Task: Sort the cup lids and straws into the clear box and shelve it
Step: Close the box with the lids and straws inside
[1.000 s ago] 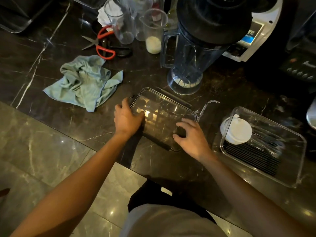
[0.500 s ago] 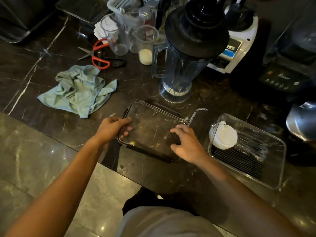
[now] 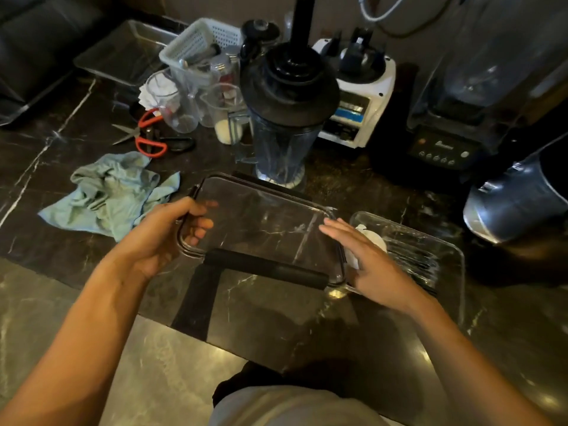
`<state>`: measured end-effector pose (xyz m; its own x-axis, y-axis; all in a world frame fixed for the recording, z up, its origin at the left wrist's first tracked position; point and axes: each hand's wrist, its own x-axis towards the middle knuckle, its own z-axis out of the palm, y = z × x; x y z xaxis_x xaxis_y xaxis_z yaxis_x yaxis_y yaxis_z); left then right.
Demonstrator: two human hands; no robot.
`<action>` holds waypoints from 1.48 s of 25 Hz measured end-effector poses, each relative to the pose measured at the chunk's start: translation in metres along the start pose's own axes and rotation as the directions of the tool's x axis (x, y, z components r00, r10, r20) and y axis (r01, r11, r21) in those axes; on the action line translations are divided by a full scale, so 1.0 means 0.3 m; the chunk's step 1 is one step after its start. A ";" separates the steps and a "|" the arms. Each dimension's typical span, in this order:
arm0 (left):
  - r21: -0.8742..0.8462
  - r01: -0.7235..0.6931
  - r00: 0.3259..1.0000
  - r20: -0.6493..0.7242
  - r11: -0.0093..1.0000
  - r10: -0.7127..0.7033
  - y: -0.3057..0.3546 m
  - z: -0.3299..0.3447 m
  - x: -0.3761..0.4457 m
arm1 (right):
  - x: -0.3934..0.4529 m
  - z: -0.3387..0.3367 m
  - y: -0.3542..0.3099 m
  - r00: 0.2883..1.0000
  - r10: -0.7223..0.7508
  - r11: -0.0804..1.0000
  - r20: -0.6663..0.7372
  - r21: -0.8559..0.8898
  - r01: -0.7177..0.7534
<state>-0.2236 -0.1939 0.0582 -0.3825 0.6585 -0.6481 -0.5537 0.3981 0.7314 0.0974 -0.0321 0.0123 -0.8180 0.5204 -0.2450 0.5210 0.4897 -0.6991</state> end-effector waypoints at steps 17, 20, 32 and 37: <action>0.638 -0.334 0.905 0.423 0.693 0.046 -0.010 0.736 0.036 | -0.443 -0.320 0.225 0.608 0.377 0.856 -0.698 0.513 0.058; 0.731 -0.433 0.884 0.459 0.528 0.090 -0.031 0.785 0.065 | -0.475 -0.354 0.274 0.611 0.504 0.716 -0.611 0.691 0.101; 0.328 -0.038 0.871 0.475 0.944 -0.130 -0.220 0.798 0.231 | -0.446 -0.340 0.448 0.772 0.628 0.288 -0.098 0.951 -0.114; 0.411 -0.090 0.857 0.496 0.907 -0.140 -0.231 0.783 0.264 | -0.432 -0.340 0.501 0.827 0.562 0.267 -0.010 0.949 -0.170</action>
<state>-0.0418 -0.0194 0.0060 0.1169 0.8256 -0.5521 -0.1637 0.5643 0.8092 0.3067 0.0453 0.0075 -0.3808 0.7129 -0.5889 0.0466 -0.6213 -0.7822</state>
